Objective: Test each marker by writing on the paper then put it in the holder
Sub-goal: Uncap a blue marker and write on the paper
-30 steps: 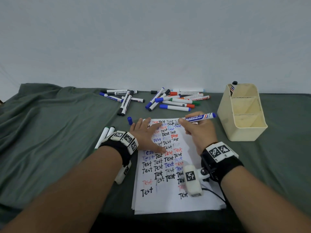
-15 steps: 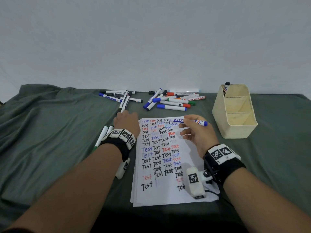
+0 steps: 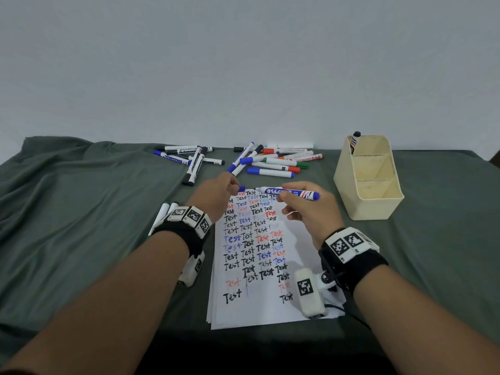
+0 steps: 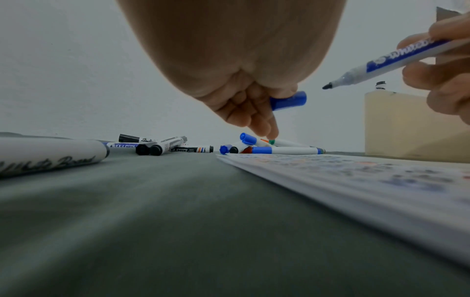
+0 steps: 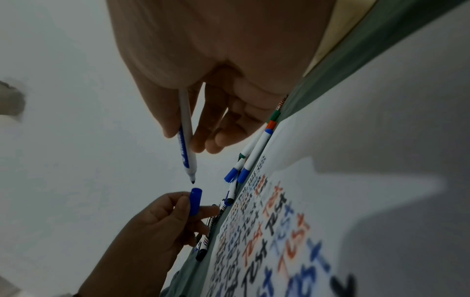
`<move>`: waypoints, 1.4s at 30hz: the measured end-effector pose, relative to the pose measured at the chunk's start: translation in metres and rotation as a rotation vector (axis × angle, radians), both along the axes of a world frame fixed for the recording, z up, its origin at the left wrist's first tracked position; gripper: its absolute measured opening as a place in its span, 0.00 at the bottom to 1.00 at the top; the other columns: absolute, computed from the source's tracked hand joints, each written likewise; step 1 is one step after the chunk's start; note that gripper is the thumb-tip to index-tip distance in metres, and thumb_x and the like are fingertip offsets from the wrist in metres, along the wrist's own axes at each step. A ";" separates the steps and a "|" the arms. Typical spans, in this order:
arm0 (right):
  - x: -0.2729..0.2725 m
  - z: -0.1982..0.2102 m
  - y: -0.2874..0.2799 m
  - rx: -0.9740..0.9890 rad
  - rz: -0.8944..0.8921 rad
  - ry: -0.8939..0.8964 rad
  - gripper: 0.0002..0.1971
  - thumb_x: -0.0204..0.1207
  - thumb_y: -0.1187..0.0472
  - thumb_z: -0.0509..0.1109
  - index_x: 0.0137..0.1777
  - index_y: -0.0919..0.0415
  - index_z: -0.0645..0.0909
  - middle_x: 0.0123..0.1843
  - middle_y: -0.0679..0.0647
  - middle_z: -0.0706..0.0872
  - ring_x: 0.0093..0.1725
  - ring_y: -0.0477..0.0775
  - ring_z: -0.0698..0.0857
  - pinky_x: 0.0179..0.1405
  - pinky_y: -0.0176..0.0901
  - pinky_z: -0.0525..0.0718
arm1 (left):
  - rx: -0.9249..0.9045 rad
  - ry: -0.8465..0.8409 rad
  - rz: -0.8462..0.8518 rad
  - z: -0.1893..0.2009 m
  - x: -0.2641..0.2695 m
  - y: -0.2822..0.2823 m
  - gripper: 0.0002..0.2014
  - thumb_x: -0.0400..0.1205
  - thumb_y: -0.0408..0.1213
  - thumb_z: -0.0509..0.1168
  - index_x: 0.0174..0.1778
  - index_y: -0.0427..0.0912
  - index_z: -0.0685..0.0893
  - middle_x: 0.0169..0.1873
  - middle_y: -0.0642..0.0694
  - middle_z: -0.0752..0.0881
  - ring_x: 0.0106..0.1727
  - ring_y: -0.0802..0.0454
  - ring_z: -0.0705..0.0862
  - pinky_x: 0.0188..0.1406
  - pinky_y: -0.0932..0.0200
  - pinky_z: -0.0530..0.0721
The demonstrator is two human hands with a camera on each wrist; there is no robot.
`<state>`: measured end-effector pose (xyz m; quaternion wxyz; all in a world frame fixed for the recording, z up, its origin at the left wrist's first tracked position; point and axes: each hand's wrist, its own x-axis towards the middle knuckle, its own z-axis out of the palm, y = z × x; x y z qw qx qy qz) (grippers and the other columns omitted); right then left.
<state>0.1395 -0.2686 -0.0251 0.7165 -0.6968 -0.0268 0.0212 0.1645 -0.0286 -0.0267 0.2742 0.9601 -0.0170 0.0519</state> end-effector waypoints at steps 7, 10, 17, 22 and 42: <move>-0.002 0.002 0.010 -0.025 0.013 -0.034 0.06 0.76 0.60 0.81 0.52 0.53 0.91 0.43 0.54 0.95 0.35 0.49 0.89 0.36 0.38 0.87 | -0.125 -0.019 -0.076 -0.002 -0.001 0.000 0.07 0.89 0.39 0.57 0.52 0.56 0.77 0.40 0.64 0.86 0.41 0.58 0.85 0.40 0.59 0.82; -0.001 0.003 0.012 -0.022 0.004 -0.036 0.06 0.77 0.60 0.80 0.52 0.53 0.91 0.43 0.54 0.95 0.35 0.49 0.90 0.35 0.38 0.87 | -0.141 -0.026 -0.105 -0.003 -0.001 0.004 0.09 0.89 0.36 0.57 0.52 0.57 0.76 0.41 0.63 0.88 0.42 0.61 0.86 0.41 0.61 0.83; 0.000 0.004 0.018 -0.041 0.001 -0.050 0.05 0.77 0.61 0.80 0.52 0.53 0.91 0.43 0.55 0.95 0.35 0.51 0.89 0.36 0.39 0.88 | -0.144 -0.035 -0.148 0.001 -0.005 0.000 0.08 0.89 0.38 0.57 0.51 0.57 0.75 0.46 0.58 0.89 0.43 0.61 0.85 0.39 0.63 0.79; -0.003 0.003 0.027 -0.084 0.002 -0.102 0.06 0.76 0.63 0.81 0.50 0.53 0.92 0.41 0.55 0.94 0.33 0.51 0.89 0.31 0.37 0.87 | -0.069 -0.031 -0.200 0.002 -0.009 -0.009 0.05 0.90 0.37 0.54 0.52 0.51 0.73 0.42 0.51 0.88 0.42 0.53 0.84 0.42 0.54 0.82; 0.066 0.106 -0.049 -0.375 -0.439 -0.487 0.30 0.82 0.66 0.70 0.79 0.48 0.64 0.50 0.46 0.81 0.38 0.40 0.83 0.41 0.25 0.79 | 0.395 0.310 -0.062 -0.025 0.004 -0.003 0.47 0.78 0.76 0.45 0.89 0.52 0.47 0.88 0.41 0.51 0.88 0.38 0.50 0.85 0.35 0.55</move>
